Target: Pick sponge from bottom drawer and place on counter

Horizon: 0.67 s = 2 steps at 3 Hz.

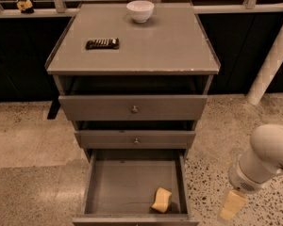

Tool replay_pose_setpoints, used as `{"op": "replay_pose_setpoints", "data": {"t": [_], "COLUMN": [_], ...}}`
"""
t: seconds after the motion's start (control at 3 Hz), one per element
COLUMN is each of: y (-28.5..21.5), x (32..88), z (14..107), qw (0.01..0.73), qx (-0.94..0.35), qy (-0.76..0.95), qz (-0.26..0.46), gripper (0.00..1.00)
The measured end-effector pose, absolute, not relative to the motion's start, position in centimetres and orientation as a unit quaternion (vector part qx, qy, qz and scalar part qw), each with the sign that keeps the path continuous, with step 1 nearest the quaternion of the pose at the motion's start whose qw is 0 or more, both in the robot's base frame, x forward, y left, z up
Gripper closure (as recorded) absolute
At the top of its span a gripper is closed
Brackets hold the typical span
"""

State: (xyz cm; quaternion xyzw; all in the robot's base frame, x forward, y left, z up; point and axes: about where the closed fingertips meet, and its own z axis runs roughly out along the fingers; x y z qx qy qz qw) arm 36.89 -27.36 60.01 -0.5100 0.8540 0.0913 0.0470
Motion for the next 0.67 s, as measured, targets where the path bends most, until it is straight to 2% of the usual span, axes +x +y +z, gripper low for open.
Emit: {"op": "replay_pose_setpoints", "data": {"t": [0.33,0.67], "y": [-24.2,-21.2], "x": [40.2,46.8], "z": [54.6,51.3], "qw": [0.078,0.119], "qx": [-0.544,-0.561], "qy": [0.83,0.816], "qz": [0.092,0.069], "gripper": [0.0,0.0]}}
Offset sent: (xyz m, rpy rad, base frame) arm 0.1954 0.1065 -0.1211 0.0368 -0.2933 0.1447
